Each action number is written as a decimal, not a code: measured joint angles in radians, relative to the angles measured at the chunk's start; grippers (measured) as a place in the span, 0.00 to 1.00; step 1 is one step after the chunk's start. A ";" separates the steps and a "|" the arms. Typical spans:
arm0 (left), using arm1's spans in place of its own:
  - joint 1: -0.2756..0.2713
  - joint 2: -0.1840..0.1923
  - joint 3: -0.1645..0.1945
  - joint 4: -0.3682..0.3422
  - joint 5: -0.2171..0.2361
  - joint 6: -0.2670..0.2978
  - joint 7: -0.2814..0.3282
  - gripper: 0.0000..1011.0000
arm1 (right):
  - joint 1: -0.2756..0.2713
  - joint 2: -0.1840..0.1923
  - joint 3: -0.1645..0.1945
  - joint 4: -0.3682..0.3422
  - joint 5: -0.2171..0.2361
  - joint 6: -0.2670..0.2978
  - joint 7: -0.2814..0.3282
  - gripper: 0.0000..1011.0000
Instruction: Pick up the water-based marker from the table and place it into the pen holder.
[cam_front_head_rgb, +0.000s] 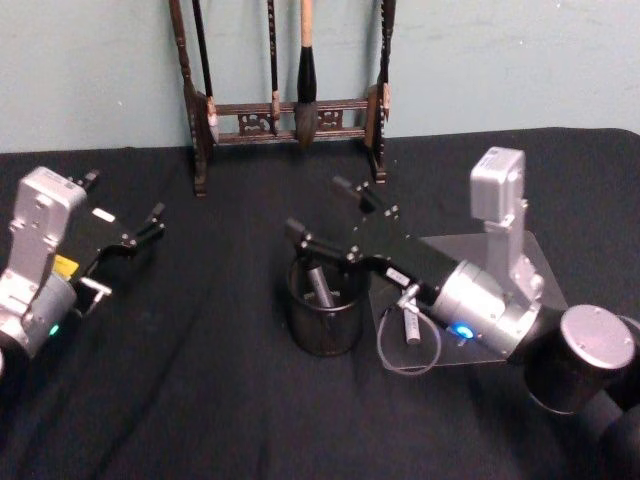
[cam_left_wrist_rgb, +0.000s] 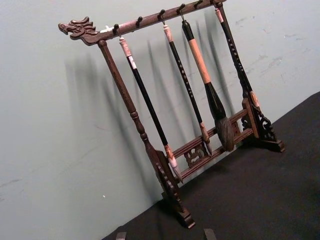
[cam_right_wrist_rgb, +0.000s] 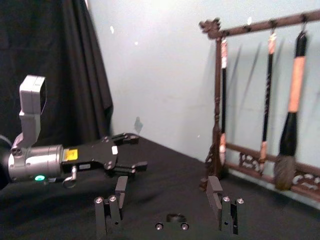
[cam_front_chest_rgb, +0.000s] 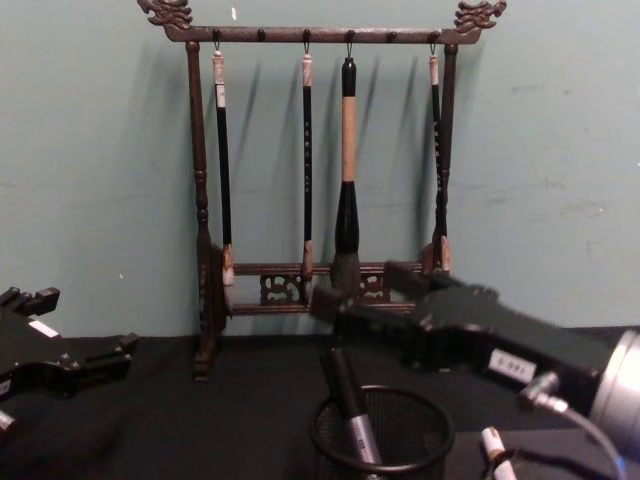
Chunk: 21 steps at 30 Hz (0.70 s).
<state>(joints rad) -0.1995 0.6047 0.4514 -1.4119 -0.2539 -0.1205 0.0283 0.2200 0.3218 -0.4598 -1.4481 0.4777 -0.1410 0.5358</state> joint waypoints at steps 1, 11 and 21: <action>0.000 0.000 0.000 0.000 0.000 0.000 0.000 0.99 | -0.003 0.003 0.004 -0.007 0.001 0.001 -0.004 0.99; 0.000 0.000 0.000 0.000 0.000 0.000 0.000 0.99 | -0.026 0.066 0.074 -0.090 -0.037 0.089 -0.125 0.99; 0.000 0.000 0.000 0.000 0.000 0.000 0.000 0.99 | -0.031 0.120 0.122 -0.128 -0.123 0.308 -0.251 0.99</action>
<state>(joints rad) -0.1995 0.6047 0.4514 -1.4119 -0.2539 -0.1205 0.0283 0.1892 0.4420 -0.3376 -1.5758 0.3544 0.1669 0.2850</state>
